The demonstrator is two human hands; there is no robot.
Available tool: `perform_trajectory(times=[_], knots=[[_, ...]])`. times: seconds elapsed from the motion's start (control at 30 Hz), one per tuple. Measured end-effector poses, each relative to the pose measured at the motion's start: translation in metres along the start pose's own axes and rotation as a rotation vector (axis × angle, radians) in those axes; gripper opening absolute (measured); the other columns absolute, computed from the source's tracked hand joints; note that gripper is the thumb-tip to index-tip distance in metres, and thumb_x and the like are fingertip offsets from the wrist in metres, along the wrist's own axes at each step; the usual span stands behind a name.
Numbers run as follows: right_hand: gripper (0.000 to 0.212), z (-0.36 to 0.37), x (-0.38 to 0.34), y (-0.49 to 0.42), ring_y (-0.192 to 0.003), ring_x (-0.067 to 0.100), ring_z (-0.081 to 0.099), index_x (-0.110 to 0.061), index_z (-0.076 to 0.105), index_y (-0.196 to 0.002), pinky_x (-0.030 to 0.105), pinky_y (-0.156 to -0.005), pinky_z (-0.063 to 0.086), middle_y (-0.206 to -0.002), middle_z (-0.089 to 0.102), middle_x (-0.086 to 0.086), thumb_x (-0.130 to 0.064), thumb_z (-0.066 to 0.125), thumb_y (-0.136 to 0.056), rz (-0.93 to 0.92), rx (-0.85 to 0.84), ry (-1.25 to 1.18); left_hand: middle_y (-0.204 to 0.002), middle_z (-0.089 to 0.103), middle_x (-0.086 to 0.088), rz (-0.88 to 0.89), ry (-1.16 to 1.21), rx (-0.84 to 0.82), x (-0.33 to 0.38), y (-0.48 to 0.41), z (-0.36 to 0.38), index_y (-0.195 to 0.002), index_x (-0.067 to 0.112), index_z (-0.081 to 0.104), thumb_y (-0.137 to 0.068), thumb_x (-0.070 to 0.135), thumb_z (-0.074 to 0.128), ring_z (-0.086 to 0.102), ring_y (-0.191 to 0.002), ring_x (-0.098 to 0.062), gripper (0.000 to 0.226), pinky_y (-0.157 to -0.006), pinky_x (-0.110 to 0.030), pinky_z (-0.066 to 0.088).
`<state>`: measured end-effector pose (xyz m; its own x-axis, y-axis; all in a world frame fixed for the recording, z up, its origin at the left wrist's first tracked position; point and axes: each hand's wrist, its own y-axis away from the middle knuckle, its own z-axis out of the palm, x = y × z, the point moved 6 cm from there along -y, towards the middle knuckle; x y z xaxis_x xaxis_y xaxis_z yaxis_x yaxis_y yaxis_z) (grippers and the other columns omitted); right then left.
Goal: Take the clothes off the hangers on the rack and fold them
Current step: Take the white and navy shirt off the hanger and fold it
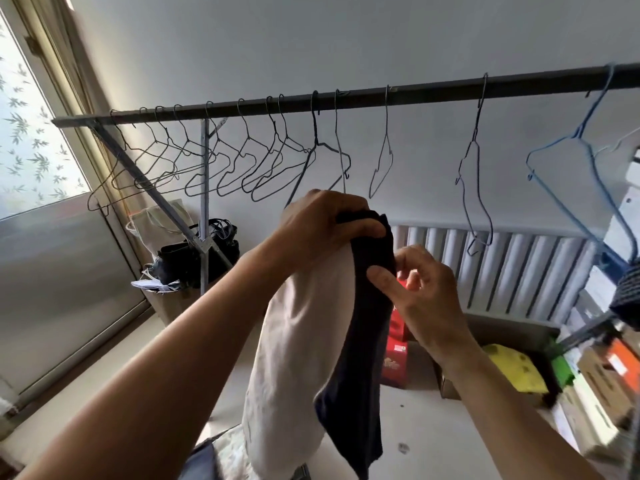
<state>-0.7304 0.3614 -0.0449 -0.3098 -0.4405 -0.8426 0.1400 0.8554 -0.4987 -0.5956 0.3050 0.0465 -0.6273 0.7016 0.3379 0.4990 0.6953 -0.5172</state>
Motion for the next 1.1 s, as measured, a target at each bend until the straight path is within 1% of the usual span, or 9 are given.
perform_trajectory(times=[0.1, 0.23, 0.37, 0.47, 0.53, 0.63, 0.77, 0.87, 1.1], knots=[[0.041, 0.003, 0.000, 0.000, -0.080, 0.034, 0.063, -0.001, 0.061, -0.082, 0.049, -0.077, 0.057, -0.079, 0.062, 0.018, -0.040, 0.068, -0.076, 0.034, -0.039, -0.208, -0.071, 0.065, 0.010, -0.008, -0.119, 0.023, 0.000, 0.003, -0.006, -0.086, 0.033, 0.068, -0.072, 0.071, 0.048, 0.058, -0.074, -0.011, 0.045, -0.076, -0.039, 0.049], [0.018, 0.014, 0.000, 0.004, -0.083, 0.022, 0.071, -0.006, 0.065, -0.094, 0.036, -0.075, 0.059, -0.084, 0.072, 0.008, -0.018, 0.072, -0.082, 0.136, -0.121, -0.390, -0.074, 0.065, 0.008, 0.064, -0.138, 0.075, 0.003, 0.005, -0.016, -0.084, 0.027, 0.070, -0.080, 0.059, 0.058, 0.055, -0.074, -0.010, 0.034, -0.072, -0.038, 0.048], [0.005, 0.025, 0.006, 0.021, -0.077, 0.011, 0.072, -0.022, 0.074, -0.086, 0.020, -0.066, 0.054, -0.080, 0.075, -0.005, -0.017, 0.073, -0.084, 0.146, -0.162, -0.283, -0.078, 0.063, 0.010, 0.123, -0.148, 0.139, -0.004, 0.004, -0.025, -0.081, 0.027, 0.069, -0.079, 0.061, 0.056, 0.054, -0.072, -0.010, 0.037, -0.068, -0.038, 0.049], [0.016, 0.039, -0.001, 0.039, -0.060, 0.004, 0.062, -0.029, 0.065, -0.071, 0.022, -0.058, 0.048, -0.065, 0.067, -0.016, -0.037, 0.071, -0.084, -0.029, -0.075, 0.039, -0.073, 0.066, 0.007, 0.195, -0.164, 0.196, -0.004, 0.006, -0.028, -0.081, 0.025, 0.072, -0.082, 0.059, 0.054, 0.060, -0.071, -0.015, 0.039, -0.064, -0.039, 0.050], [0.020, 0.054, -0.007, 0.050, -0.060, 0.007, 0.060, -0.029, 0.062, -0.079, 0.026, -0.058, 0.049, -0.066, 0.065, -0.014, -0.047, 0.060, -0.087, -0.162, -0.069, 0.193, -0.071, 0.065, 0.005, 0.246, -0.145, 0.214, -0.004, 0.007, -0.027, -0.081, 0.022, 0.072, -0.086, 0.053, 0.057, 0.061, -0.067, -0.018, 0.035, -0.061, -0.040, 0.050], [0.030, 0.064, -0.002, 0.053, -0.069, 0.011, 0.065, -0.023, 0.065, -0.093, 0.029, -0.066, 0.052, -0.075, 0.070, -0.008, -0.051, 0.052, -0.093, -0.152, -0.100, 0.268, -0.070, 0.065, 0.007, 0.282, -0.095, 0.238, -0.005, 0.009, -0.029, -0.081, 0.022, 0.071, -0.088, 0.042, 0.064, 0.060, -0.064, -0.016, 0.023, -0.060, -0.039, 0.049], [0.005, 0.051, 0.020, 0.044, -0.083, -0.005, 0.063, -0.036, 0.063, -0.096, 0.010, -0.069, 0.046, -0.082, 0.069, -0.016, -0.037, 0.058, -0.094, -0.012, -0.038, 0.153, -0.072, 0.066, 0.004, 0.302, -0.041, 0.218, -0.004, 0.011, -0.033, -0.082, 0.016, 0.073, -0.086, 0.038, 0.068, 0.061, -0.066, -0.018, 0.022, -0.062, -0.039, 0.049], [0.013, 0.042, 0.036, 0.037, -0.095, -0.002, 0.063, -0.045, 0.059, -0.102, 0.018, -0.083, 0.052, -0.100, 0.068, -0.018, -0.034, 0.056, -0.094, 0.031, 0.015, 0.031, -0.072, 0.067, 0.001, 0.306, -0.039, 0.202, -0.004, 0.011, -0.037, -0.082, 0.013, 0.073, -0.086, 0.039, 0.066, 0.062, -0.066, -0.019, 0.028, -0.062, -0.039, 0.049], [0.024, 0.045, -0.008, 0.033, -0.131, 0.008, 0.039, -0.027, 0.062, -0.111, 0.018, -0.103, 0.041, -0.139, 0.040, -0.011, -0.034, 0.064, -0.088, -0.311, 0.047, 0.056, -0.073, 0.068, 0.002, 0.374, -0.044, 0.177, 0.006, 0.013, -0.041, -0.082, 0.012, 0.074, -0.088, 0.037, 0.066, 0.063, -0.065, -0.016, 0.027, -0.061, -0.037, 0.049]])
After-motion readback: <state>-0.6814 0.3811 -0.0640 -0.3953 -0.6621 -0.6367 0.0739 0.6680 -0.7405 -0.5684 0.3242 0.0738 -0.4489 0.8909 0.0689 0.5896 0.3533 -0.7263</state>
